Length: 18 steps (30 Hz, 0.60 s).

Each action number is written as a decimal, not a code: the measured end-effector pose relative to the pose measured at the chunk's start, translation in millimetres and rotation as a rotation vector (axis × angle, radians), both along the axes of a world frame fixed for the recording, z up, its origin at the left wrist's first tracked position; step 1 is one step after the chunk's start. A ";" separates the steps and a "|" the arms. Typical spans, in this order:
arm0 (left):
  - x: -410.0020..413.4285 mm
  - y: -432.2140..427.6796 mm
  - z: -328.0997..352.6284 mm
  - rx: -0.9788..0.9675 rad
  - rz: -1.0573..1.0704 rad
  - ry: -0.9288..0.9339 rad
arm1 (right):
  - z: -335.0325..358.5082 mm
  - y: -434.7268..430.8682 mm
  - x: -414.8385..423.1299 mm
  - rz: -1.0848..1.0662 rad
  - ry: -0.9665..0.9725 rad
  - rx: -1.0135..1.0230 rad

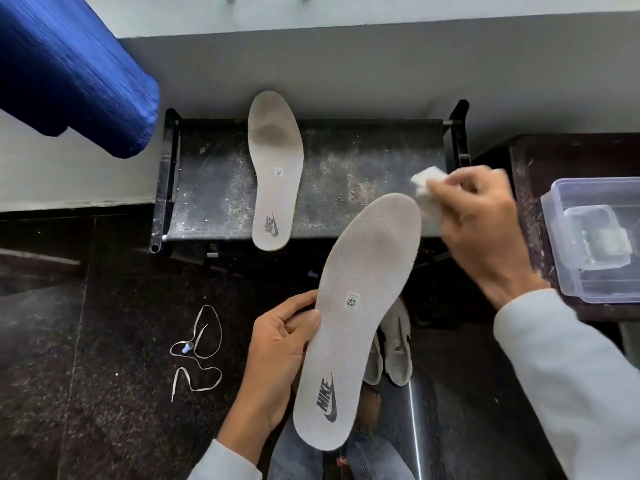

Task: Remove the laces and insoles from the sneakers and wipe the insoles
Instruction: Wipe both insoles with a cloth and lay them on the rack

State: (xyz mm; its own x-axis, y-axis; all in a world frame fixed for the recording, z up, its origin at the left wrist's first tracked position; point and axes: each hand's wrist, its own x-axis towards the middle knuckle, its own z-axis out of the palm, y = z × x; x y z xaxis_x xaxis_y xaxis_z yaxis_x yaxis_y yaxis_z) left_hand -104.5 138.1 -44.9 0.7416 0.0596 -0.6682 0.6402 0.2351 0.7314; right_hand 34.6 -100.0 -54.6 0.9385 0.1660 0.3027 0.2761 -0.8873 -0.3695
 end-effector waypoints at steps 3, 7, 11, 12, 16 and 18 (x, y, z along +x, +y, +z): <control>-0.6 -0.7 0.5 -0.004 0.025 0.005 | 28.4 8.7 -18.2 0.014 -0.160 0.040; 2.7 -3.2 3.0 -0.020 0.059 0.002 | 29.4 46.5 -80.4 0.475 -0.013 0.091; 5.7 -4.4 3.4 -0.009 0.075 -0.010 | -9.9 38.2 -89.8 0.596 0.142 0.027; 5.6 -4.2 3.1 0.000 0.073 -0.007 | -17.5 33.5 -84.0 0.532 0.145 0.061; 3.8 -5.0 3.5 0.021 0.038 -0.009 | -30.1 12.5 -44.5 0.199 0.093 0.063; 2.5 -6.1 4.1 0.033 0.032 -0.014 | -23.3 4.2 -27.6 0.038 0.069 0.084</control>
State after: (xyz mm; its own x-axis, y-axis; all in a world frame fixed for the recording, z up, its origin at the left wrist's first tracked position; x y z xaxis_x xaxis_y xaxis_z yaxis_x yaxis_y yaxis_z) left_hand -102.0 132.0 -40.8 0.7483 0.1053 -0.6549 0.6221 0.2314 0.7480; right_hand 7.0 -95.8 -77.9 0.9511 0.1785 0.2522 0.2803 -0.8419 -0.4611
